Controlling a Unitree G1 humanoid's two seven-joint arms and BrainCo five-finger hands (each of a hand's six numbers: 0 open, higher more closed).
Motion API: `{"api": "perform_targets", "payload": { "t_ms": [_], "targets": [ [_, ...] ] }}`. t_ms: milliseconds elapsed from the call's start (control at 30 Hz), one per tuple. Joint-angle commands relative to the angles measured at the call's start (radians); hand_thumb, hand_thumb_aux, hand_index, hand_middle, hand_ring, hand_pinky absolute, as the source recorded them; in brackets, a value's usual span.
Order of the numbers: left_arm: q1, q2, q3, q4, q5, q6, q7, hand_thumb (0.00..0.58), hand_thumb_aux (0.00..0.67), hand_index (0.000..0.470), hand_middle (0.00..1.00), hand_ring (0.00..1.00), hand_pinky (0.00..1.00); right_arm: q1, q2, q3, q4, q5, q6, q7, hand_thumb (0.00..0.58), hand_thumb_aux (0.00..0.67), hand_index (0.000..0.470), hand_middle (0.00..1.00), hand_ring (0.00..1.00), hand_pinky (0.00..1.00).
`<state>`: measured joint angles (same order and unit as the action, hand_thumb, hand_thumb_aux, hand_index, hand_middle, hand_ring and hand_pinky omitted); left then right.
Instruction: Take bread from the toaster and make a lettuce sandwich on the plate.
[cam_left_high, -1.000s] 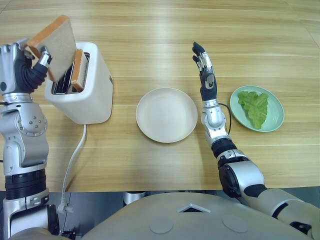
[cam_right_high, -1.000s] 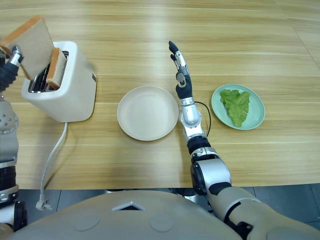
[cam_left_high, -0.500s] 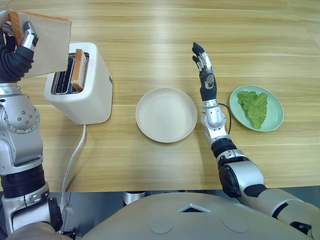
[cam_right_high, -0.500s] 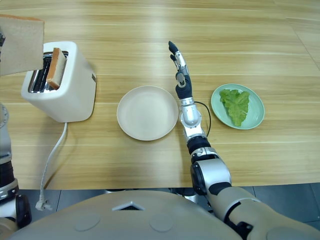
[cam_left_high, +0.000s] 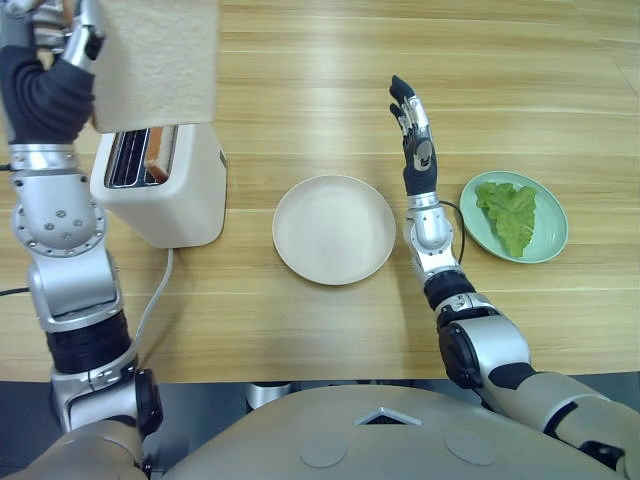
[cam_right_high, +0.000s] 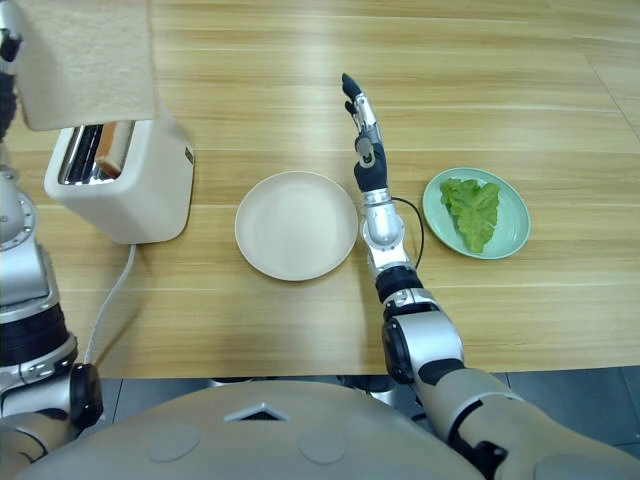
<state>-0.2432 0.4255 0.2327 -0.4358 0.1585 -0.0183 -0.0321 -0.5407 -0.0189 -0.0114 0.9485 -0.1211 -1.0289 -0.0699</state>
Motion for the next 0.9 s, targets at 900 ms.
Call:
{"api": "perform_targets", "payload": {
  "t_ms": [900],
  "targets": [
    [0.115,-0.459,-0.330,0.623,-0.116,-0.014,-0.038,0.580,0.670,0.460,1.00,1.00,1.00,-0.027,-0.008,-0.036,0.037,0.019,0.011,-0.024,0.000,0.000,0.000,0.00,0.00,0.00]
  ]
}}
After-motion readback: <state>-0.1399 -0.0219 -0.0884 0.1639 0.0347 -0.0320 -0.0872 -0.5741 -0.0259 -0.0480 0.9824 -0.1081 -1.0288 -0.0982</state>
